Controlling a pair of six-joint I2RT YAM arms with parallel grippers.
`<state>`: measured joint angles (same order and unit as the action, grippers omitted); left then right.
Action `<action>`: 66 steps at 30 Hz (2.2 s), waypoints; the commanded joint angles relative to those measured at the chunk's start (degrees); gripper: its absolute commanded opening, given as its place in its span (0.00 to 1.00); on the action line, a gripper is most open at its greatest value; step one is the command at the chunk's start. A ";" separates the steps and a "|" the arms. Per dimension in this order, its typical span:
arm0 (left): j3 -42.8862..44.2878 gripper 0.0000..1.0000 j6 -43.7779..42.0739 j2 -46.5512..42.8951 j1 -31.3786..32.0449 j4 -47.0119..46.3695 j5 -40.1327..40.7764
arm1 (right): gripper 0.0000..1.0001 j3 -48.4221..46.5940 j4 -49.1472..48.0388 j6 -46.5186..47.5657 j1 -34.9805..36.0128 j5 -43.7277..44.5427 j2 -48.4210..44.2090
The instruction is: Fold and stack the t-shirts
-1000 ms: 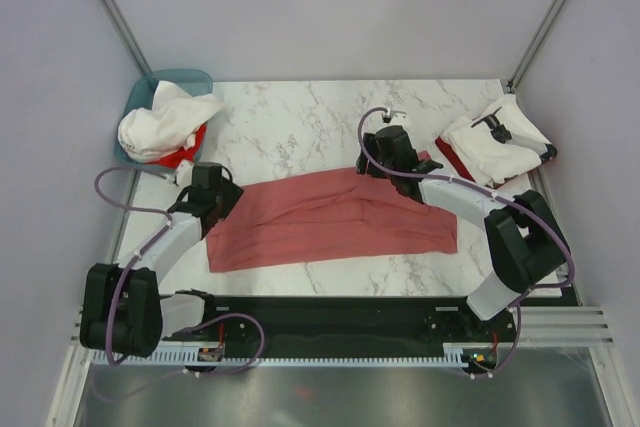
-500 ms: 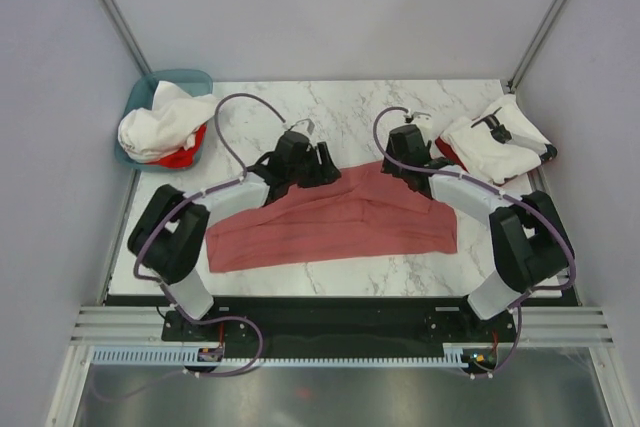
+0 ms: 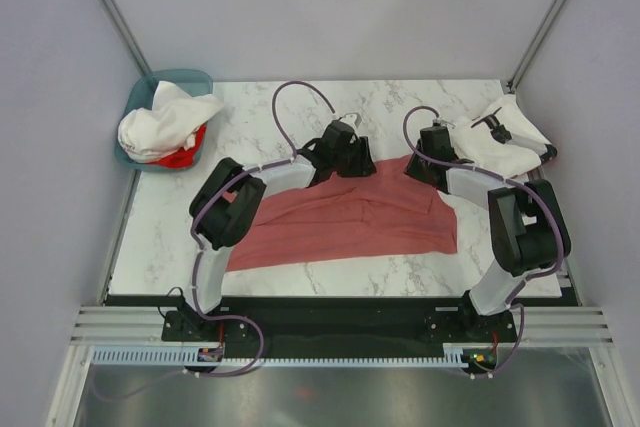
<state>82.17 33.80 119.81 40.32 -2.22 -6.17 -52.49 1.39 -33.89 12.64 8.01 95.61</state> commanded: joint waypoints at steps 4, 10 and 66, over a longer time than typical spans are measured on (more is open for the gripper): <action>3.70 0.56 -2.78 3.41 0.03 1.25 2.22 | 0.32 -4.81 -1.56 -0.56 0.01 1.66 4.58; 5.98 0.45 -3.65 4.82 0.03 3.35 1.52 | 0.31 -5.34 0.28 -0.39 0.01 2.44 5.46; -24.06 0.02 -5.77 -18.20 6.27 -11.31 -6.13 | 0.27 -7.10 4.85 -1.88 -1.74 2.45 7.66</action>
<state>59.96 27.75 104.38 45.56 -10.26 -9.56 -57.95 5.63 -35.18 11.38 10.44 103.07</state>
